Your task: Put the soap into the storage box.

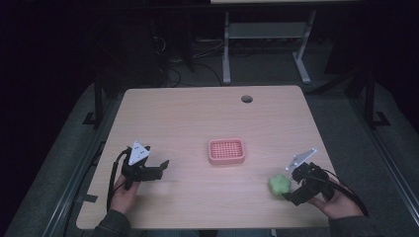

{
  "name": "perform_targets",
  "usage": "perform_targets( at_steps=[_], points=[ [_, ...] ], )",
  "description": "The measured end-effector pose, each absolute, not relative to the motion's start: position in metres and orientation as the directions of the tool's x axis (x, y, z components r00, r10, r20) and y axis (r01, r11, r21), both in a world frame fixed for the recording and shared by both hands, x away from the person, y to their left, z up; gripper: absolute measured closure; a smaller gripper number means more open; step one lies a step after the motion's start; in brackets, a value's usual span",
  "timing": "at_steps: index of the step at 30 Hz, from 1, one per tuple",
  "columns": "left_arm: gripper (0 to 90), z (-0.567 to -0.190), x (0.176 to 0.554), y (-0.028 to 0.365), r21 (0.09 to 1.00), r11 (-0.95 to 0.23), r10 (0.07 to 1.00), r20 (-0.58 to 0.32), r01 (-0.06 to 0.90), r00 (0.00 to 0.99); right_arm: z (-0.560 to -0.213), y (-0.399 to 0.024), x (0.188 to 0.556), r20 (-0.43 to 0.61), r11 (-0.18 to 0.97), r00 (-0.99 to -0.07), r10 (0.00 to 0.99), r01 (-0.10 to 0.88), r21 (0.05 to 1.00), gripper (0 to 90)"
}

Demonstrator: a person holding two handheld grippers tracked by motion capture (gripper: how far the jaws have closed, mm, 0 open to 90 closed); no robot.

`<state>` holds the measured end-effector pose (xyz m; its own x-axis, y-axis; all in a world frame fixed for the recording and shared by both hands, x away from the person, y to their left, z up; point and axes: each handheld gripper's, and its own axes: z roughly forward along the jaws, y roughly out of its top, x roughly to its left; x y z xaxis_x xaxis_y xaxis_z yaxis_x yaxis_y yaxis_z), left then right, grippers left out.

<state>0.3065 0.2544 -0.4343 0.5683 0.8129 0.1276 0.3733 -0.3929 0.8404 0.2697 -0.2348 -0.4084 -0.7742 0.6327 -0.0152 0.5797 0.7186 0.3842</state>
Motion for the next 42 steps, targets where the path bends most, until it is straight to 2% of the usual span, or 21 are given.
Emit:
perform_targets(
  at_steps=[31,42],
  points=[
    [14.3,-0.432,0.307,0.262,0.852,-0.365,0.825,0.109,0.375,0.555,-0.436,-0.199,0.293,-0.033,0.784,-0.804,0.593,0.569,0.248,15.7],
    [14.3,-0.432,0.307,0.263,0.852,-0.364,0.826,0.109,0.376,0.552,-0.443,-0.198,0.299,-0.020,0.770,-0.787,0.617,0.598,0.222,22.1]
  ],
)
